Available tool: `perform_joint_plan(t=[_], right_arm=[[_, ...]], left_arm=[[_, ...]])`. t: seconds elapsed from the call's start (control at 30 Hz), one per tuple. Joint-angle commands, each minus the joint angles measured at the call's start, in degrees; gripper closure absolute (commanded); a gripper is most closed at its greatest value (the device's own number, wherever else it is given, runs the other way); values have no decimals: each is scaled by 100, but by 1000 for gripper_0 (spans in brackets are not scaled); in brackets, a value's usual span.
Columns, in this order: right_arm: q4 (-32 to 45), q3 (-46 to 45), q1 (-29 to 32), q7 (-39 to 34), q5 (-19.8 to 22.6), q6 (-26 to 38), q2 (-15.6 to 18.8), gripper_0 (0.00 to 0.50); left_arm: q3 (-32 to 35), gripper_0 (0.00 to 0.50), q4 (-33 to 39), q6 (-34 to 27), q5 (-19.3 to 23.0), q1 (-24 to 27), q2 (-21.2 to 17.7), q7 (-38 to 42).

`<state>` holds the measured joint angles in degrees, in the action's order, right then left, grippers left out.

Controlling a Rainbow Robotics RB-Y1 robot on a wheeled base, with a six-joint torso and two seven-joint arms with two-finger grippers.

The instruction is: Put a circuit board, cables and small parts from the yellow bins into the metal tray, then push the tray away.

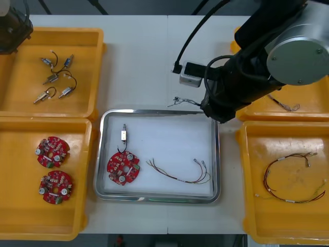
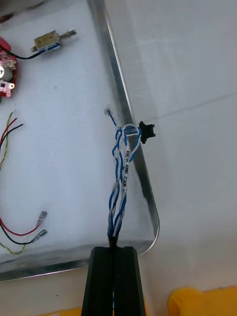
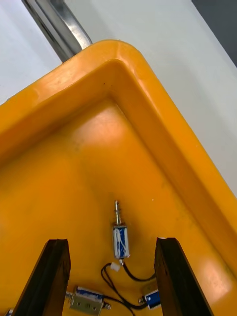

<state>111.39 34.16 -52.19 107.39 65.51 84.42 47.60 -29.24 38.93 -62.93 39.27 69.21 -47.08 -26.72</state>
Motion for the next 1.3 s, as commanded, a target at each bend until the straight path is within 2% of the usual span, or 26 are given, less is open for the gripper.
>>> perform_joint_plan(t=[0.03, 0.23, 0.37, 0.53, 0.73, 0.93, 0.97, 1.0, 1.03, 1.07, 1.1, 1.13, 1.3], right_arm=[[-82, 337, -274, 1020, -74, -321, -207, 500], [-223, 847, -274, 1618, -223, -637, -312, 500], [-390, 1154, -274, 1636, -487, -839, -435, 500], [-838, 1620, -274, 1636, -742, -1305, -611, 500], [-1128, 1919, -256, 1600, -953, -1666, -743, 500], [-1154, 1954, -274, 1565, -1041, -1674, -761, 495], [-1154, 1954, -256, 1556, -1023, -1674, -761, 442], [-1154, 1954, -274, 1548, -1023, -1674, -761, 361], [-1154, 1954, -274, 1530, -1005, -1674, -761, 206], [-1154, 1954, -274, 1504, -1005, -1674, -761, 81], [-1154, 1954, -256, 1495, -997, -1674, -761, 18], [-1154, 1954, -274, 1469, -988, -1666, -761, 0], [-1119, 1858, -274, 1381, -918, -1666, -761, 0]], left_arm=[[-416, 0, -316, 545, -210, 313, 146, -430], [-794, 0, -448, 852, -262, 313, 260, -439], [-1092, 0, -448, 940, -262, 313, 348, -395], [-1593, 0, -756, 1476, -253, 304, 550, -342], [-1611, 0, -931, 1573, -297, 304, 673, -465], [-1611, 0, -993, 1608, -403, 251, 788, -571], [-1611, 0, -1002, 1634, -412, 242, 796, -571], [-1611, 0, -993, 1634, -412, 234, 805, -571], [-1611, 0, -984, 1643, -420, 216, 805, -579], [-1611, 0, -984, 1643, -420, 216, 823, -579], [-1611, 0, -984, 1634, -420, 216, 832, -588], [-1611, 0, -984, 1643, -420, 198, 832, -562], [-1611, 0, -993, 1643, -412, 163, 840, -579]])
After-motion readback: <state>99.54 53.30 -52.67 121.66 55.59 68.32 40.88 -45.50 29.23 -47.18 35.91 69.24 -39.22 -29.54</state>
